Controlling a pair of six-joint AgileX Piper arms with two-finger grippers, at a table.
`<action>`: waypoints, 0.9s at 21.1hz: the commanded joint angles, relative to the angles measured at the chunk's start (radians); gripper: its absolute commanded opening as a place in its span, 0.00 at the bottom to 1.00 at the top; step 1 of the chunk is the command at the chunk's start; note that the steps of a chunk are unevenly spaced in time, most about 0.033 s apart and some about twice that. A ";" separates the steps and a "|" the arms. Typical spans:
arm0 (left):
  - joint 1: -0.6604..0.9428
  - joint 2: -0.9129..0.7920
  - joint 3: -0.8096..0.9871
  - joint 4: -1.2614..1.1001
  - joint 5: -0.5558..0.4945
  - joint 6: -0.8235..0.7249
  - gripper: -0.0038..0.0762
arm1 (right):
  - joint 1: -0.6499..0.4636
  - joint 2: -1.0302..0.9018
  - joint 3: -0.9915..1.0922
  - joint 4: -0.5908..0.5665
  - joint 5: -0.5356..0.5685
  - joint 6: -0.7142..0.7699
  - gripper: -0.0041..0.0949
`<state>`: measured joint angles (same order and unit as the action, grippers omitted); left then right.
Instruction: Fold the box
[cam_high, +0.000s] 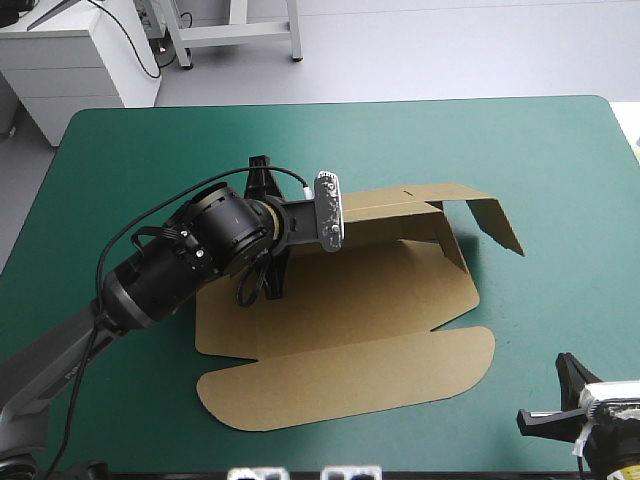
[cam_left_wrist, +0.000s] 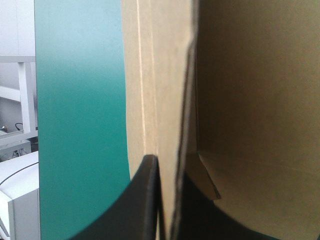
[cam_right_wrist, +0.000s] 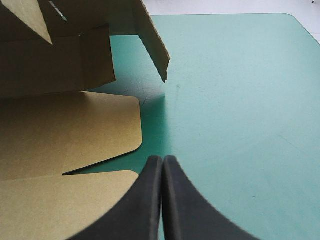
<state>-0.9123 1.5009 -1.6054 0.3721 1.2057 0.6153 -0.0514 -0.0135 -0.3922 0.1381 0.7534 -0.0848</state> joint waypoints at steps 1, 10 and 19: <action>-0.008 -0.047 -0.025 0.003 0.021 -0.025 0.04 | -0.005 -0.023 -0.023 0.008 -0.074 -0.006 0.02; -0.139 -0.047 -0.025 -0.033 0.078 -0.063 0.04 | -0.005 -0.023 -0.023 0.008 -0.074 -0.006 0.02; -0.137 0.016 -0.025 0.253 -0.080 -0.067 0.04 | -0.005 -0.023 -0.023 0.008 -0.074 -0.006 0.02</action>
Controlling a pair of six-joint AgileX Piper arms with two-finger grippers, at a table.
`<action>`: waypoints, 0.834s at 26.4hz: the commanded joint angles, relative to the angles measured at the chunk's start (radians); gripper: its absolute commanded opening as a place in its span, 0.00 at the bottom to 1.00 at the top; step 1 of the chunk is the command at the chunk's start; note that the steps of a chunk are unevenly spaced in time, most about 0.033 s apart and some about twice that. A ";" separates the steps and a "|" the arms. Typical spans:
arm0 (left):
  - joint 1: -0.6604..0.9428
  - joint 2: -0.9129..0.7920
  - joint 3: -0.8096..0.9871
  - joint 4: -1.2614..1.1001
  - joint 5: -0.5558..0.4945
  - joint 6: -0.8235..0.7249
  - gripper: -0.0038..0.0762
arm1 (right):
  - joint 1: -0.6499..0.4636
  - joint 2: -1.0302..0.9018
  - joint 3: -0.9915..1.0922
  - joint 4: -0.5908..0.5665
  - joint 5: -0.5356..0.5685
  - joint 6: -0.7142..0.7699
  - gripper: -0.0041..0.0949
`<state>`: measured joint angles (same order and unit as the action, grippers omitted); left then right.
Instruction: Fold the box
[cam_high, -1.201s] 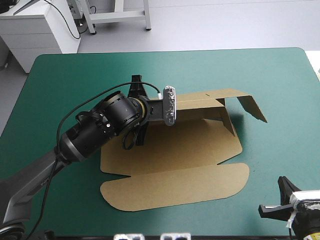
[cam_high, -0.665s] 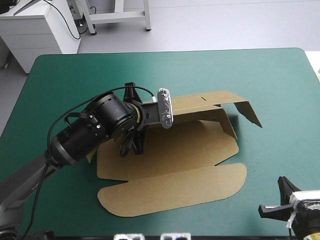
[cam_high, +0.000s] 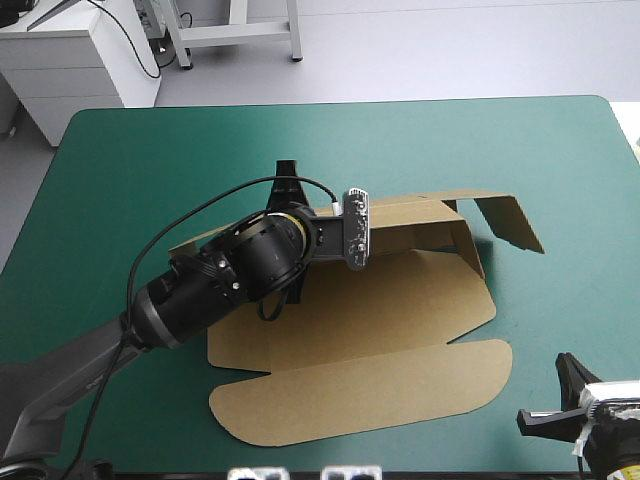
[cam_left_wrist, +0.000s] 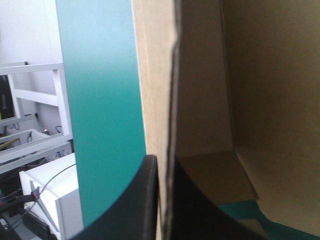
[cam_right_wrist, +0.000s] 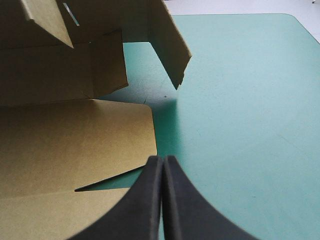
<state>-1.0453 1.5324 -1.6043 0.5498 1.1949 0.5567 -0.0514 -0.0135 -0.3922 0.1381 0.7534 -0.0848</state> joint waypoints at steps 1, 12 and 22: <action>-0.004 0.005 -0.026 0.092 -0.097 -0.009 0.04 | -0.005 -0.023 -0.023 0.008 -0.074 -0.006 0.02; 0.050 0.105 -0.026 0.169 -0.258 -0.063 0.04 | -0.005 -0.023 -0.023 0.008 -0.074 -0.006 0.02; 0.096 0.123 -0.026 0.329 -0.366 -0.147 0.04 | -0.005 -0.023 -0.023 0.008 -0.074 -0.006 0.02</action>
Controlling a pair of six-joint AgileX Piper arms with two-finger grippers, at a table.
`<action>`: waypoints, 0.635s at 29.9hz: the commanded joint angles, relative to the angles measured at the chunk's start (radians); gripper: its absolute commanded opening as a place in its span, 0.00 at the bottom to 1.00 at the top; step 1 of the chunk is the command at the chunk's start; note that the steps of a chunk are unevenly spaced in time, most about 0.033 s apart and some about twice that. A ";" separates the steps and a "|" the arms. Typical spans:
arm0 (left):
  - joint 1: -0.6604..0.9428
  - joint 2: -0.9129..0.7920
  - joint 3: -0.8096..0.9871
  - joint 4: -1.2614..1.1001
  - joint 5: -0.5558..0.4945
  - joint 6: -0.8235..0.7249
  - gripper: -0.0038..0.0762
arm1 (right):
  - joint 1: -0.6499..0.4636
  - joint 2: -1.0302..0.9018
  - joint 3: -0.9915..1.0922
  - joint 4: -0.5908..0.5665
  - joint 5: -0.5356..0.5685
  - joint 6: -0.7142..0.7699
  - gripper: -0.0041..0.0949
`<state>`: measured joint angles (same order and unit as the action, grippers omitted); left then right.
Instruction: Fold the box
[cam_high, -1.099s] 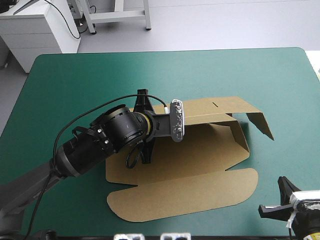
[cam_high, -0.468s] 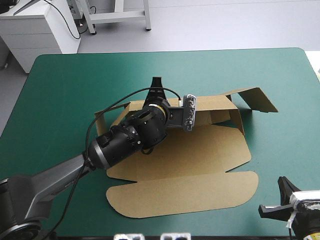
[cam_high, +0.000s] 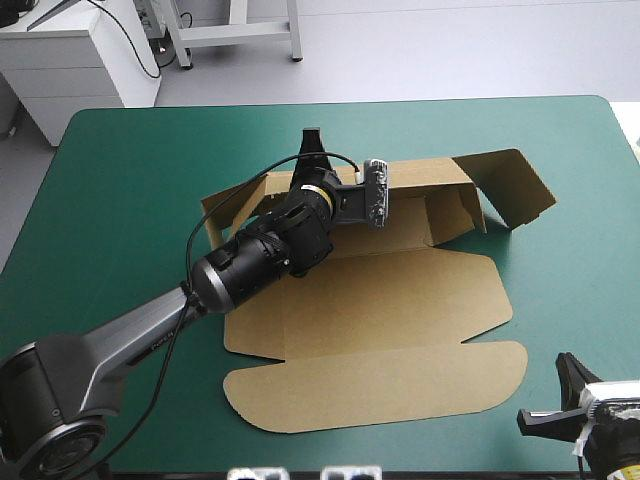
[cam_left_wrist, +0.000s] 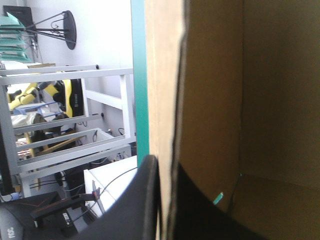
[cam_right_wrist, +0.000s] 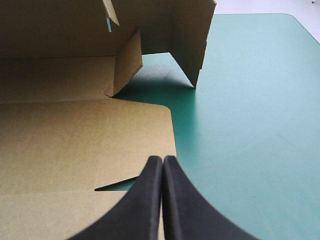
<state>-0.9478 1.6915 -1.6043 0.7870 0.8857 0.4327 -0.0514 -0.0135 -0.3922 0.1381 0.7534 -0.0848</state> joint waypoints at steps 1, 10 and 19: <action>-0.002 -0.031 -0.023 0.110 -0.055 -0.023 0.04 | -0.005 -0.023 -0.023 0.008 -0.074 -0.006 0.02; -0.002 -0.023 0.130 0.362 -0.147 -0.269 0.04 | -0.005 -0.023 -0.023 0.008 -0.074 -0.006 0.02; -0.002 -0.023 0.252 0.730 -0.133 -0.659 0.04 | -0.005 -0.023 -0.023 0.008 -0.074 -0.006 0.02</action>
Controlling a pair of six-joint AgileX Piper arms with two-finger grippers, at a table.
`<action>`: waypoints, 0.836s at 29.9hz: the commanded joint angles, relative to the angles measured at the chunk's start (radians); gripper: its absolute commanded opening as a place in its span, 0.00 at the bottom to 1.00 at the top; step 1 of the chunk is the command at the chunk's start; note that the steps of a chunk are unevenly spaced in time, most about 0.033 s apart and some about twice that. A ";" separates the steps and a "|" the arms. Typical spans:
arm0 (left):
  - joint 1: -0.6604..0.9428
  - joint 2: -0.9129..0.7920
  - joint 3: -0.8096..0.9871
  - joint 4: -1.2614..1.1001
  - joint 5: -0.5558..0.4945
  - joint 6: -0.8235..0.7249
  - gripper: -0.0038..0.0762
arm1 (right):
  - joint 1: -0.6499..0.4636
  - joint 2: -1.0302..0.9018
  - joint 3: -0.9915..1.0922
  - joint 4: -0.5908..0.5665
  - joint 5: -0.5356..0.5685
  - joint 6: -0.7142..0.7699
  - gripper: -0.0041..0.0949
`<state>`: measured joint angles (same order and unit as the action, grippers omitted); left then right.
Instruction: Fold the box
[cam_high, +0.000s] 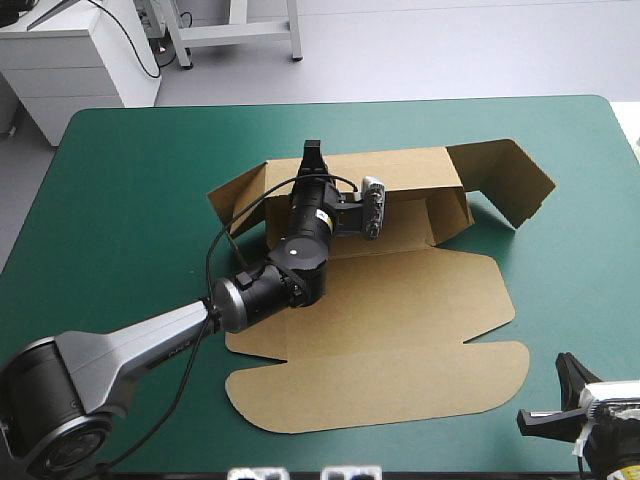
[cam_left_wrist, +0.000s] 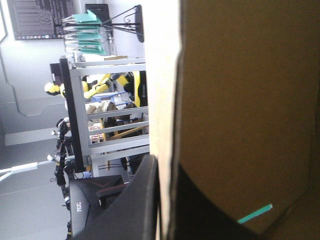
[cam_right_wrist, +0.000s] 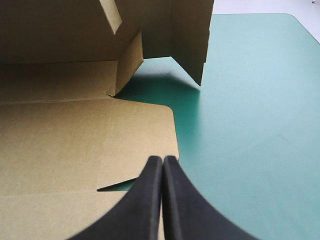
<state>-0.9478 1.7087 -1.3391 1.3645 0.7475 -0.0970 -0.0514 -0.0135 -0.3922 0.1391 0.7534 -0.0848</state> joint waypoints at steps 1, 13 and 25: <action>-0.002 -0.040 -0.013 0.172 0.008 -0.169 0.04 | -0.005 -0.023 -0.023 0.007 -0.074 -0.006 0.02; 0.034 0.020 -0.013 0.293 0.048 -0.335 0.04 | -0.005 -0.021 -0.023 0.007 -0.074 -0.006 0.02; 0.043 0.047 -0.013 0.286 -0.011 -0.346 0.04 | -0.005 -0.019 -0.023 0.005 -0.074 -0.003 0.02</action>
<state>-0.9073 1.7904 -1.3234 1.6045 0.7289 -0.4195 -0.0514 -0.0135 -0.3922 0.1385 0.7534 -0.0848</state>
